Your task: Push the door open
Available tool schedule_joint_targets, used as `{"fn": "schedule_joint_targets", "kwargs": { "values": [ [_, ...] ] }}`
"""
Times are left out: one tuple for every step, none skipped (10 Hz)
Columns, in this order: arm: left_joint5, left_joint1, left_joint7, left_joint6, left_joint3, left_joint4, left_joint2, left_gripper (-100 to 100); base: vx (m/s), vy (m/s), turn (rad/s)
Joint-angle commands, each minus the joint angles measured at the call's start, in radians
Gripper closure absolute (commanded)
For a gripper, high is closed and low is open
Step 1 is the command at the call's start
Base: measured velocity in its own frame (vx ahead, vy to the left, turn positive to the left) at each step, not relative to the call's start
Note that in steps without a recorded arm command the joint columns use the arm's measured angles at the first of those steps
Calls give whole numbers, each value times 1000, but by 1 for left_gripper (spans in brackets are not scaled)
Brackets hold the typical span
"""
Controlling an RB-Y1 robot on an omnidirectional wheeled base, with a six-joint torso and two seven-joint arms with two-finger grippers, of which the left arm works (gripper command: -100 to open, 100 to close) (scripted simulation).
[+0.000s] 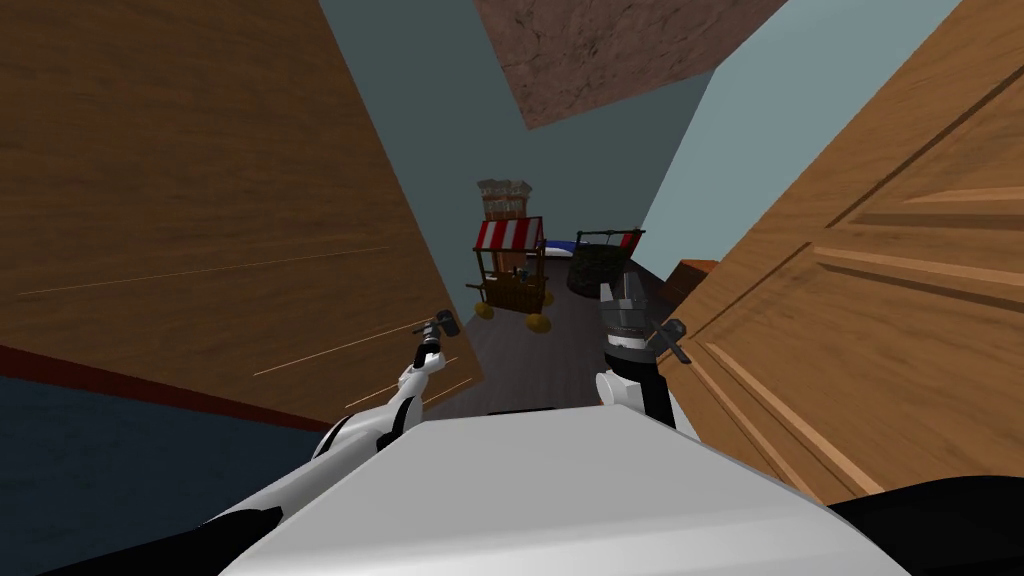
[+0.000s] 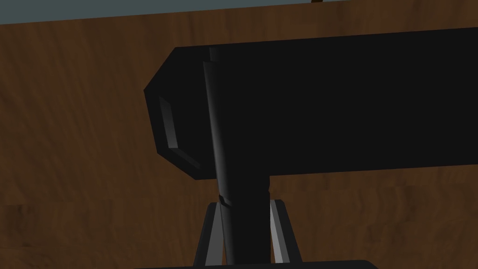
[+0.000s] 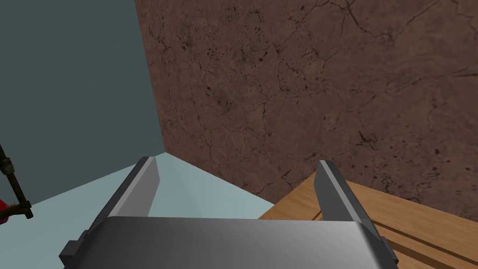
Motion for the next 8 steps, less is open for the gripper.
{"fn": "schedule_joint_targets", "kwargs": {
  "values": [
    [6,1,-12,3,17,-10,3,100,179,-46,49],
    [9,3,-15,2,25,-8,7,100,186,-64,51],
    [7,8,-13,8,20,-12,4,100,83,-24,37],
    [15,10,-19,3,38,-6,14,100,139,-14,44],
    [15,10,-19,3,38,-6,14,100,166,-33,44],
    [21,13,-25,2,50,-3,20,100,189,-30,44],
    [25,15,-29,0,60,-1,24,100,216,-28,60],
    [29,17,-33,-1,70,1,28,100,198,-27,54]
  ]
}}
